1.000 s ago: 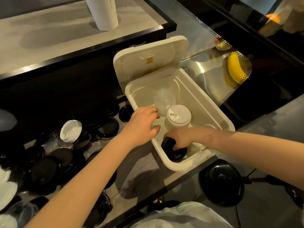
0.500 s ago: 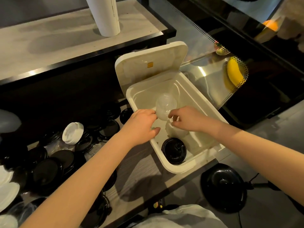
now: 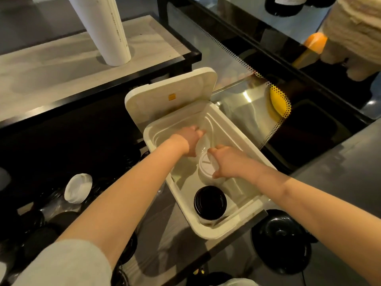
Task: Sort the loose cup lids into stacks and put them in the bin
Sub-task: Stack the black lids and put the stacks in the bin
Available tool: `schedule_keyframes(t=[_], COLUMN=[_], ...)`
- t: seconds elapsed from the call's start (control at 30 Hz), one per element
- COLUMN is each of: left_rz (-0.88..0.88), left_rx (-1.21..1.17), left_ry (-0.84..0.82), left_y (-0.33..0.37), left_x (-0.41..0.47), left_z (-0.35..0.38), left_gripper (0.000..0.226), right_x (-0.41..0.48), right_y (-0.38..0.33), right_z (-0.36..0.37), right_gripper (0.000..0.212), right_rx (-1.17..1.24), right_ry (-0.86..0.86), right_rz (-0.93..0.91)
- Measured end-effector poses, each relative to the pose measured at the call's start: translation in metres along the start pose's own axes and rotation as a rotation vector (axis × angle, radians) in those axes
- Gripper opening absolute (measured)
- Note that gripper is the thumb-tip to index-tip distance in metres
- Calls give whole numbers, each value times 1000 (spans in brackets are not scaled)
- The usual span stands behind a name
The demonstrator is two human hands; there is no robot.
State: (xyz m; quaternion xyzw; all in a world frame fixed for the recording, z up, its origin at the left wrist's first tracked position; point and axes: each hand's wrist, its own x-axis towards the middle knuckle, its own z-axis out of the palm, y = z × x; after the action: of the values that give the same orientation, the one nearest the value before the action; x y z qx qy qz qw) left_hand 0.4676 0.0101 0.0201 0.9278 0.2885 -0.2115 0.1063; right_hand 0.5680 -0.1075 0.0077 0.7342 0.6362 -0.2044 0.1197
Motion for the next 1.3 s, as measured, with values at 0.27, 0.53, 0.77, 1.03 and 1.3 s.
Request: schedule_keyframes(t=[0.27, 0.53, 0.77, 1.03, 1.3], left_rz=[93, -11, -23, -70, -73], left_rx=[186, 224, 242, 149, 112], left_ry=[-41, -156, -137, -57, 77], left_y=[2, -16, -19, -28, -29], left_x=[25, 13, 5, -12, -32], left_z=[-1, 7, 13, 9, 13], left_gripper=[64, 76, 78, 85, 57], right_x=[2, 7, 15, -23, 17], right_y=[-1, -3, -9, -21, -59], right_z=[6, 4, -5, 0, 37], right_gripper=[69, 58, 68, 41, 41], right_rx=[-7, 50, -4, 71, -244], right_ry=[45, 104, 17, -44, -458], right_rz=[2, 32, 42, -378, -479])
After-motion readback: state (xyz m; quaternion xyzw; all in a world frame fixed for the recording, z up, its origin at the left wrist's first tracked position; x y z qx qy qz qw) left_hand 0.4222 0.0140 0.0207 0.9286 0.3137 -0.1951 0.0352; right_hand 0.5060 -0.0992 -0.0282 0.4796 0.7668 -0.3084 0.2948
